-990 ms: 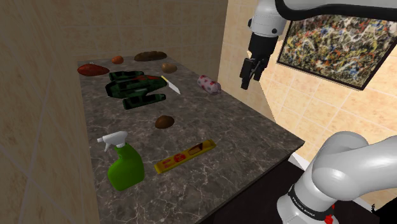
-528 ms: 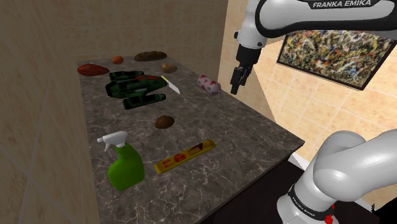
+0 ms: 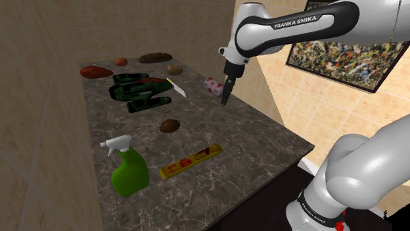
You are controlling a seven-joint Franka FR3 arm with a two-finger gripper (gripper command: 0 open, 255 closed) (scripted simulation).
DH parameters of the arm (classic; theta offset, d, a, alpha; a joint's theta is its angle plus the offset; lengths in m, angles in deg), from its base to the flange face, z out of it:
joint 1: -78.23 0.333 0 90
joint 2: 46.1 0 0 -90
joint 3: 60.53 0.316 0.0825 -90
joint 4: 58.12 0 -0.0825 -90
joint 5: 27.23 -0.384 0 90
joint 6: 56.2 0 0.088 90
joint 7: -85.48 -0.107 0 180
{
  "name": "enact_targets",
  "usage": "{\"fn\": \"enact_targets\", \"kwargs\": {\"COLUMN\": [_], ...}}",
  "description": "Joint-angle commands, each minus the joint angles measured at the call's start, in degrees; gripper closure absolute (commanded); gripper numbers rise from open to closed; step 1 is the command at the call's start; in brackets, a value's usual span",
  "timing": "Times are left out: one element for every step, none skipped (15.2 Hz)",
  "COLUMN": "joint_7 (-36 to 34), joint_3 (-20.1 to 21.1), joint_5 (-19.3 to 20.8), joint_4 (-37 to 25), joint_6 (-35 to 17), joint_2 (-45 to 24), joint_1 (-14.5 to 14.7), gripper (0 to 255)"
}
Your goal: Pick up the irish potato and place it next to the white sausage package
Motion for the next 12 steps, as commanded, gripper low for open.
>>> {"fn": "enact_targets", "kwargs": {"joint_7": [4.6,6.8,9.0,11.3,13.5,15.8,18.1,20.3,22.5,24.7,26.9,29.0], "joint_3": [-1.0,-1.4,-1.7,-2.0,-2.2,-2.4,-2.5,-2.5,-2.5,-2.3,-2.1,-1.8], "joint_5": [-1.3,-2.0,-2.9,-3.8,-4.7,-5.7,-6.7,-7.7,-8.8,-9.8,-10.8,-11.8], "joint_4": [-1.3,-2.1,-2.9,-3.9,-4.9,-6.0,-7.1,-8.3,-9.6,-11.0,-12.4,-13.9], "joint_6": [-2.8,-4.1,-5.3,-6.4,-7.4,-8.3,-9.1,-9.8,-10.4,-11.0,-11.5,-11.9], "joint_2": [-3.9,-5.9,-8.0,-10.0,-12.1,-14.2,-16.3,-18.3,-20.4,-22.5,-24.5,-26.6], "joint_1": [1.1,1.6,2.1,2.6,3.1,3.5,3.9,4.3,4.6,4.8,5.0,5.1], "gripper": [0,0,0,0,0,0,0,0,0,0,0,0]}}
